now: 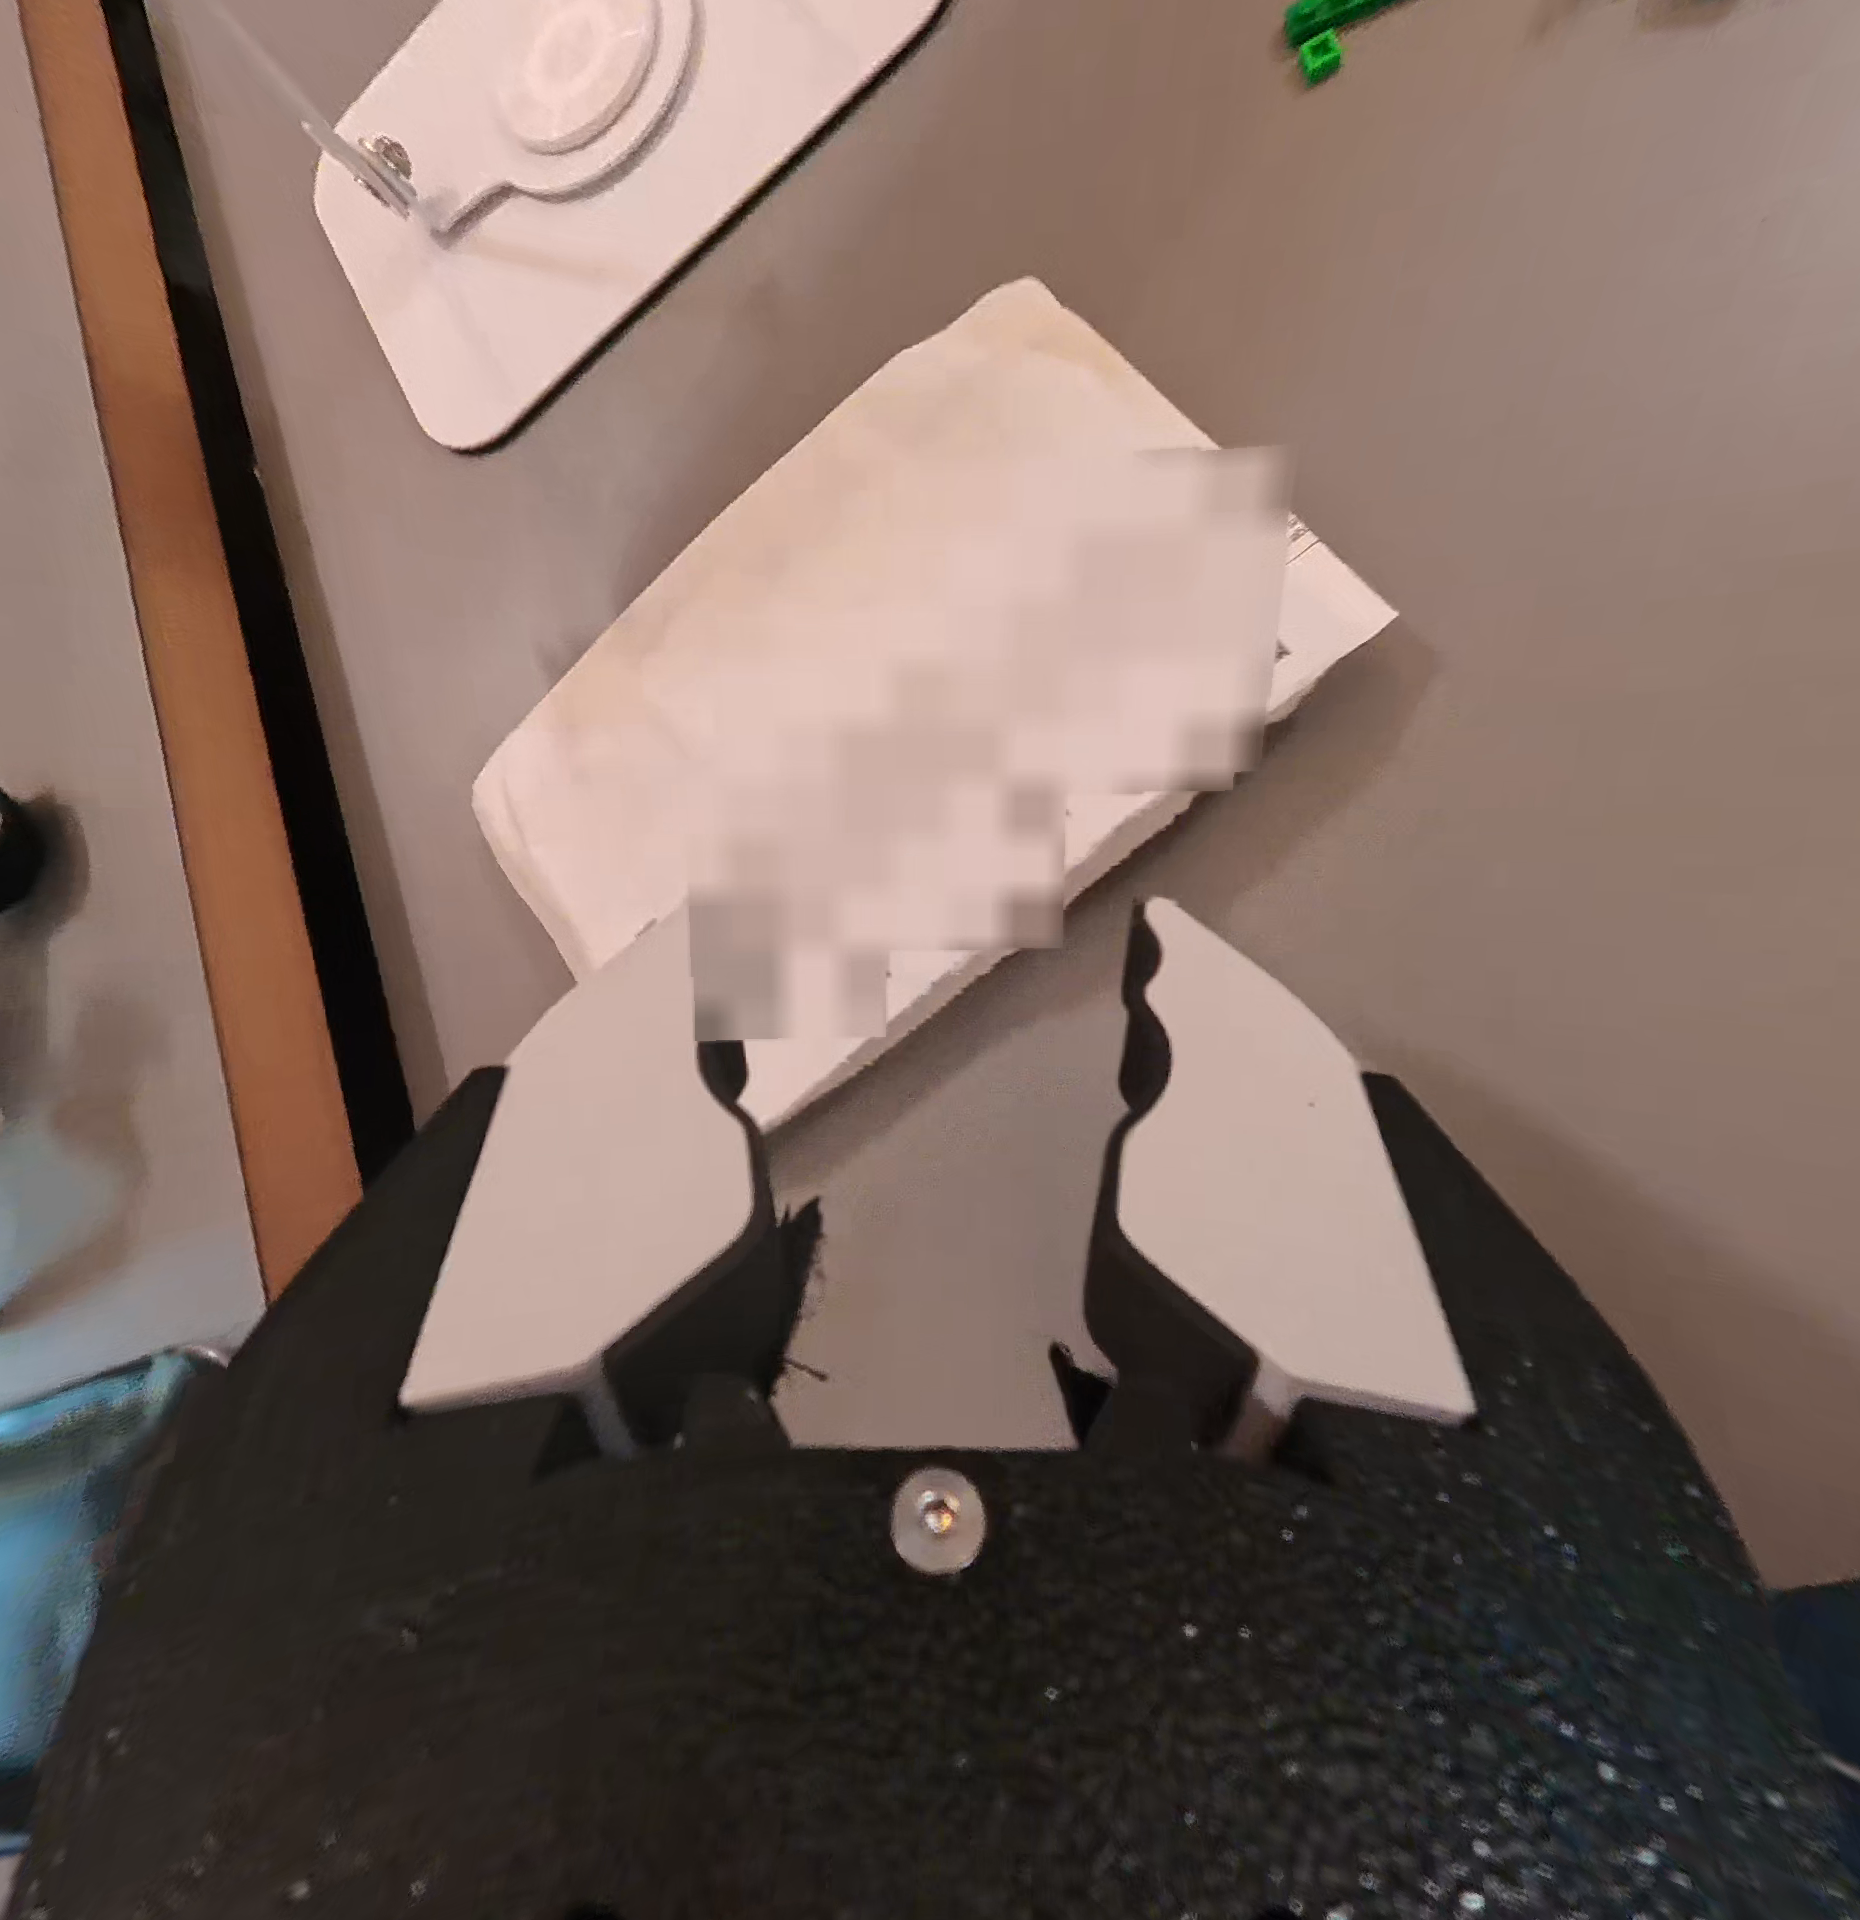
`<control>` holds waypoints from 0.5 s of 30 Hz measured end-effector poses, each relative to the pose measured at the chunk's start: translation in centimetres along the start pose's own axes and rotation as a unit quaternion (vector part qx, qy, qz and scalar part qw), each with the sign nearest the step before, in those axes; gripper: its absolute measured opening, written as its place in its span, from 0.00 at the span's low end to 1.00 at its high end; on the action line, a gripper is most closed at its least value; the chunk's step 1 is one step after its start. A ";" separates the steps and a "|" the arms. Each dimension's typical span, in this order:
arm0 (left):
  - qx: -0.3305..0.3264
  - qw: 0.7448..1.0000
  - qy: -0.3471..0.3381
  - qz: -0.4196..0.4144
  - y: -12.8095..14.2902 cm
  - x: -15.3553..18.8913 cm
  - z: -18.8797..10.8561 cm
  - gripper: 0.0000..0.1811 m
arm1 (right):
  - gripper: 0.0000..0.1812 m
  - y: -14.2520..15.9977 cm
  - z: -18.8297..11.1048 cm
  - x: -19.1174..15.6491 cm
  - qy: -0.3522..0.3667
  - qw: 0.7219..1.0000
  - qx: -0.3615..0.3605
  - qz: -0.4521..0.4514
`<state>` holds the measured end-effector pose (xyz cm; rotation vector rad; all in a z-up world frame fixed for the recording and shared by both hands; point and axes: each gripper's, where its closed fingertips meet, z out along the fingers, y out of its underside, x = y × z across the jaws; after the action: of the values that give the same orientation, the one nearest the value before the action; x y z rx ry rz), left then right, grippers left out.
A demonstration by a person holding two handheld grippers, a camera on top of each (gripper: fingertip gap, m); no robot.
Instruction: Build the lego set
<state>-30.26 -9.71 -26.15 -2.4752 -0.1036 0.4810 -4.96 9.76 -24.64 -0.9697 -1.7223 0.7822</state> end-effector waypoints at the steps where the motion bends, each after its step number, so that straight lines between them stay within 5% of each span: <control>1: 0.015 1.000 -0.002 -0.010 -0.2 0.4 -0.5 0.41 | 0.14 0.1 0.1 0.0 0.002 1.000 0.000 0.000; 7: 0.158 0.978 0.133 -0.007 -5.4 10.3 -2.2 0.47 | 0.14 -0.9 0.5 -0.1 0.013 0.999 0.033 0.032; 15: 0.125 0.949 0.269 0.106 -8.9 21.3 4.4 0.51 | 0.14 -0.1 0.0 0.9 0.016 0.996 0.036 0.085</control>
<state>-11.71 3.86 -30.96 -2.2843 0.4222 -0.1058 -5.20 10.45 -24.16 -1.0837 -1.5881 0.9287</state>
